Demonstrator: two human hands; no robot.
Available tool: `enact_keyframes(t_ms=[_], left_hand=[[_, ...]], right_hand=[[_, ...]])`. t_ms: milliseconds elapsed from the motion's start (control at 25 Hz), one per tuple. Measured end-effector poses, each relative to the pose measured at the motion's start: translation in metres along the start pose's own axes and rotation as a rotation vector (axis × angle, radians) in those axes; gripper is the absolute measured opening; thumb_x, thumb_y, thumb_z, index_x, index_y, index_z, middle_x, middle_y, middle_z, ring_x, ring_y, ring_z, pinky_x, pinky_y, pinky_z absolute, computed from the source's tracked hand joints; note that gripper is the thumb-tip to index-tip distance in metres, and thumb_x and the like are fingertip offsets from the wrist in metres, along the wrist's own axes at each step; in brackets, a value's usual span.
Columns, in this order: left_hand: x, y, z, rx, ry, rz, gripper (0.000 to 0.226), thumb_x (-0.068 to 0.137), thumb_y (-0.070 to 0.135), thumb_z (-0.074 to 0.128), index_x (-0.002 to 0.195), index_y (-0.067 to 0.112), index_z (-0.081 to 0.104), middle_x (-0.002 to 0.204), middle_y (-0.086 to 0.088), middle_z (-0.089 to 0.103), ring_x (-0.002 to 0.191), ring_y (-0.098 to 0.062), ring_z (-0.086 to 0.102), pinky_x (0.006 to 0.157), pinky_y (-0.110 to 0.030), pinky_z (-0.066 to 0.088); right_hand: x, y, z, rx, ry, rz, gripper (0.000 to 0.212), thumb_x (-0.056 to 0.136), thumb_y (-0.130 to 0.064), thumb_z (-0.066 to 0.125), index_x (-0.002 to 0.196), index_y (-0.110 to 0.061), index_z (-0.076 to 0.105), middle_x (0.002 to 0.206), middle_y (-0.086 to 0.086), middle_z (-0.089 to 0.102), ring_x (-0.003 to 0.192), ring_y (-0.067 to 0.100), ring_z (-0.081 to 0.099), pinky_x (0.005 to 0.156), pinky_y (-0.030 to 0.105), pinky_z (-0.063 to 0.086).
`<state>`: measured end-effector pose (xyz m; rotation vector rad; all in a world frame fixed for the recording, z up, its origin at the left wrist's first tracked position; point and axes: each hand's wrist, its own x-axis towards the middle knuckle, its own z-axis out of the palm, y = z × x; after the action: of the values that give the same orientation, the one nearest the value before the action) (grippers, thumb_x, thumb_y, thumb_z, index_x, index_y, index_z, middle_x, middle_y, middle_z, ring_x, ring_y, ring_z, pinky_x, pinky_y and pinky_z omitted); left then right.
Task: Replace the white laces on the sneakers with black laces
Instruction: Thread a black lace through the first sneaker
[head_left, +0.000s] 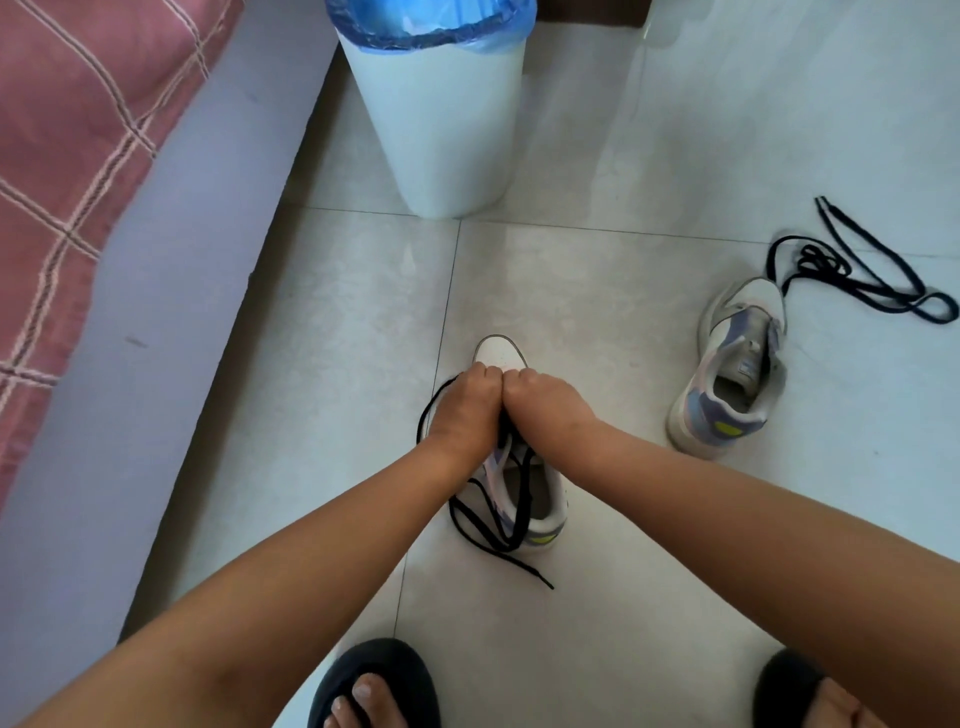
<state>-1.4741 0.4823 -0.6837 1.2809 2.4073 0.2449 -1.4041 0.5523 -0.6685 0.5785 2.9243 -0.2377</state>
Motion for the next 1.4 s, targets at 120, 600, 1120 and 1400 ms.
enact_keyframes(t_ms=[120, 600, 1120, 1400], left_hand=[[0.007, -0.007, 0.001, -0.047, 0.037, 0.005, 0.022, 0.088, -0.002, 0.044, 0.108, 0.000, 0.055, 0.111, -0.015, 0.056, 0.097, -0.029, 0.055, 0.070, -0.028, 0.035], [0.036, -0.004, 0.005, -0.019, 0.005, 0.080, 0.025, 0.093, -0.001, 0.041, 0.114, 0.002, 0.054, 0.116, -0.014, 0.051, 0.106, -0.030, 0.051, 0.075, -0.034, 0.043], [0.034, -0.032, 0.019, -0.623, 0.228, 0.003, 0.016, 0.092, 0.014, 0.055, 0.093, -0.001, 0.061, 0.097, -0.015, 0.058, 0.089, -0.027, 0.055, 0.075, -0.027, 0.040], [0.045, -0.017, -0.004, -0.113, -0.228, 0.082, 0.030, 0.096, 0.029, 0.048, 0.116, 0.007, 0.052, 0.113, -0.012, 0.060, 0.102, -0.029, 0.058, 0.070, -0.030, 0.038]], right_hand=[[0.008, -0.004, -0.004, 0.016, -0.139, 0.053, 0.026, 0.093, 0.003, 0.040, 0.116, -0.002, 0.050, 0.115, 0.014, 0.058, 0.104, 0.027, 0.060, 0.081, 0.032, 0.045], [0.045, 0.017, -0.018, 0.140, -0.434, 0.397, 0.021, 0.094, -0.008, 0.044, 0.075, -0.015, 0.051, 0.110, 0.014, 0.064, 0.102, 0.030, 0.059, 0.072, 0.029, 0.038], [0.008, 0.029, 0.026, 0.971, 0.113, 0.925, 0.027, 0.095, -0.032, 0.050, 0.077, -0.012, 0.051, 0.075, 0.004, 0.056, 0.075, 0.024, 0.057, 0.083, 0.045, 0.051], [0.027, 0.018, -0.003, 0.377, -0.425, 0.699, 0.022, 0.097, -0.023, 0.039, 0.090, -0.007, 0.051, 0.098, 0.016, 0.062, 0.084, 0.031, 0.060, 0.068, 0.033, 0.049]])
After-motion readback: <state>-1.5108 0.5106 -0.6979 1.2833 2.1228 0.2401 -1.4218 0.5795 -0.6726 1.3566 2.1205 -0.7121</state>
